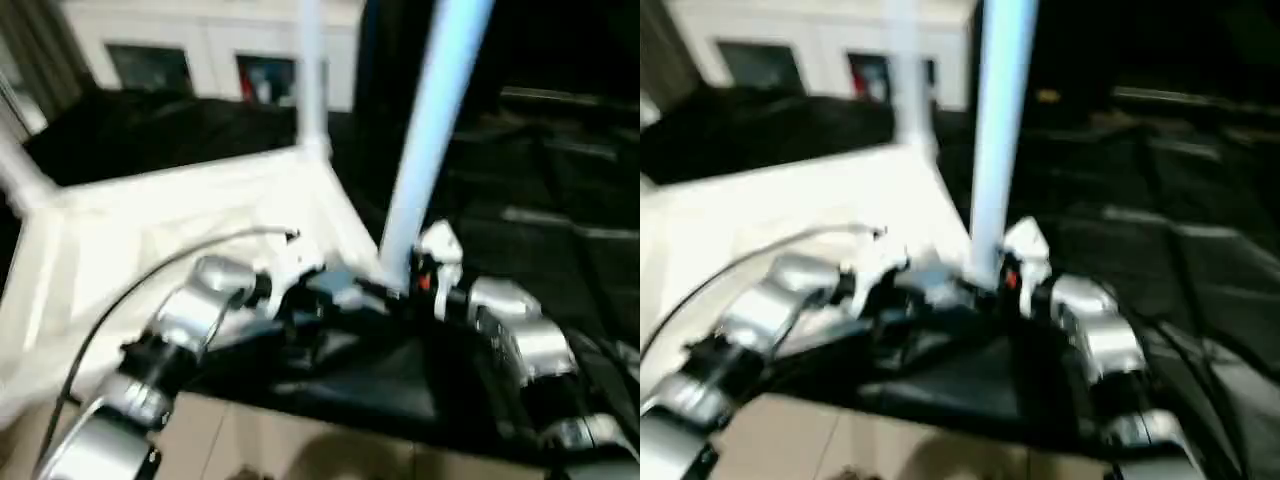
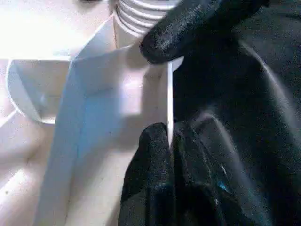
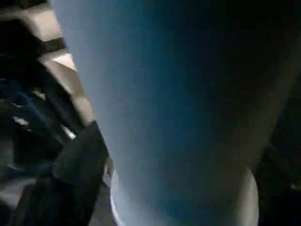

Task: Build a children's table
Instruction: Rotate leg to tighten

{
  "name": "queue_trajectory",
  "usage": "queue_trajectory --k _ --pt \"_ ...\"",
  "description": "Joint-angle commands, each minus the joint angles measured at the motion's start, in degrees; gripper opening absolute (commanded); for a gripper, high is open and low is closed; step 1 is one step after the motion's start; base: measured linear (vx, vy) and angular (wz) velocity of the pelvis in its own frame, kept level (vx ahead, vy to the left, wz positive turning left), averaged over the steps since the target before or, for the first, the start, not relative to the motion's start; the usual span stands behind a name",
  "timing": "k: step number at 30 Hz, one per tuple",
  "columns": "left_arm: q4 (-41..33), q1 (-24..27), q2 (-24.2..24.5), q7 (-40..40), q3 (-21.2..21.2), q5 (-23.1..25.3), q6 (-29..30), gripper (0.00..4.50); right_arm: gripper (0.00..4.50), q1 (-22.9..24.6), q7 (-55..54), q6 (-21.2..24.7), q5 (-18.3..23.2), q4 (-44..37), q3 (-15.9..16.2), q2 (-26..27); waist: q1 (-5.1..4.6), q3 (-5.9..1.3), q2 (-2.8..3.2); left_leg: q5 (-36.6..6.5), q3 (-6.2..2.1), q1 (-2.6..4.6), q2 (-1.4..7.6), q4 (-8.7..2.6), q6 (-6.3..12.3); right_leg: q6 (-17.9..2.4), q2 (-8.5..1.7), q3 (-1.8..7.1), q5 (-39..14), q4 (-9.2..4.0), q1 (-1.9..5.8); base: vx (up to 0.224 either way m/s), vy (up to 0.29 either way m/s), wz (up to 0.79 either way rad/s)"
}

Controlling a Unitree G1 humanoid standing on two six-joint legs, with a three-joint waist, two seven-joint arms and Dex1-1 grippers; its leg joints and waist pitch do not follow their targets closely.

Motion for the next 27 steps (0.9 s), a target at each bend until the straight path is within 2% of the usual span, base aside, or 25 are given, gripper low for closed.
queue_trajectory --k 1,2,5,8,12,18,19,20,21,22,23,24,27 --pt "-4.64 -0.28 -0.57 -4.79 -1.79 -3.20 -0.29 0.00 3.85 0.53 3.96 0.51 1.08 -2.99 1.62 -1.06 0.07 -4.43 -0.11 -9.00 -0.98 1.27 2.19 -3.53 4.42 -13.64 -4.50 2.77 -6.78 -3.87 3.12 0.000 0.000 0.00" --pt "-5.73 0.39 0.65 -6.49 -2.22 -3.20 -0.12 0.00 3.71 1.29 6.74 0.62 1.38 -4.20 2.37 -2.57 0.22 -4.39 0.13 -9.11 -1.02 1.32 2.22 -3.55 4.11 -13.43 -4.58 2.81 -7.54 -3.95 3.03 0.000 0.000 0.00" --pt "-6.29 0.72 1.41 -7.73 -2.42 -3.39 0.05 0.00 3.46 1.57 8.28 0.10 1.35 -4.45 2.93 -3.23 0.46 -4.35 -0.01 -9.69 -0.96 1.35 2.07 -3.58 3.36 -12.78 -4.50 2.84 -8.94 -4.14 2.84 0.000 0.000 0.00" --pt "-7.12 0.95 2.48 -8.48 -2.65 -3.58 0.35 0.00 3.24 1.85 9.03 0.12 1.22 -4.87 3.92 -3.14 0.45 -4.34 -0.23 -9.47 -1.07 1.12 1.95 -3.61 3.00 -12.09 -4.61 2.81 -10.19 -4.22 3.02 0.000 0.000 0.00" --pt "-7.02 0.87 2.58 -8.25 -2.41 -3.35 0.32 0.00 2.92 2.02 9.05 0.43 1.09 -4.90 4.47 -2.50 0.50 -4.40 -0.22 -8.85 -1.15 1.07 1.92 -3.61 2.92 -11.73 -4.58 2.77 -10.35 -4.16 3.00 0.000 0.000 0.00" --pt "-4.92 0.26 1.03 -4.10 -1.40 -1.81 0.24 0.00 2.81 2.44 4.35 1.70 0.47 -2.70 3.97 -0.10 0.38 -4.44 -0.18 -8.18 -1.13 1.06 1.84 -3.55 2.84 -11.87 -4.49 2.76 -9.17 -4.05 2.84 0.000 0.000 0.00" --pt "-2.43 -0.69 -0.77 0.21 -0.16 -0.84 0.74 0.00 2.80 1.47 -4.32 0.74 -2.57 1.61 3.07 2.28 0.22 -4.44 -0.20 -8.11 -1.13 1.00 1.81 -3.57 2.33 -11.77 -4.54 2.75 -9.58 -4.06 2.82 0.000 0.000 0.00" --pt "-1.46 -1.08 -1.44 1.73 0.23 -0.50 0.74 0.00 2.80 1.02 -7.56 0.13 -3.81 3.34 2.81 3.03 -0.01 -4.29 -0.20 -8.63 -1.07 1.01 1.65 -3.61 2.05 -11.68 -4.48 2.75 -10.35 -4.31 2.71 0.000 0.000 0.00" --pt "0.42 -1.93 -2.73 4.99 1.03 0.18 1.00 0.00 2.80 0.34 -11.97 -0.30 -4.88 5.89 2.23 4.31 -0.04 -4.45 -0.27 -9.08 -1.22 1.10 1.57 -3.63 1.25 -11.09 -4.62 2.64 -12.00 -4.40 2.98 0.000 0.000 0.00" --pt "2.58 -2.90 -4.20 8.72 2.00 0.82 1.16 0.00 2.80 -0.43 -16.95 -0.16 -5.24 8.46 1.07 6.02 -0.08 -4.45 -0.26 -9.26 -1.19 1.16 1.57 -3.62 1.08 -10.89 -4.66 2.70 -12.39 -4.44 2.90 0.000 0.000 0.00" --pt "5.34 -4.19 -6.07 13.36 3.24 1.53 1.61 0.00 2.79 -1.48 -23.03 0.36 -5.26 11.56 -0.51 8.22 -0.74 -4.19 -0.29 -10.49 -1.22 1.20 1.40 -3.79 0.06 -10.66 -4.53 2.65 -14.66 -4.72 2.77 0.000 0.000 0.00" --pt "6.41 -4.72 -6.82 15.38 3.75 1.79 1.61 0.00 2.79 -1.99 -25.33 0.45 -5.24 12.75 -1.04 9.01 -0.77 -4.24 -0.29 -11.05 -1.32 1.43 1.41 -3.82 -0.20 -10.50 -4.61 2.61 -15.60 -4.84 2.78 0.000 0.000 0.00" --pt "10.55 -6.86 -10.16 23.58 5.96 2.40 1.93 0.00 2.79 -4.27 -33.58 0.20 -4.59 17.54 -2.94 12.96 -1.18 -4.29 -0.27 -11.35 -1.29 1.31 1.28 -3.73 0.14 -10.22 -4.69 2.70 -15.81 -5.03 2.88 0.000 0.000 0.00"
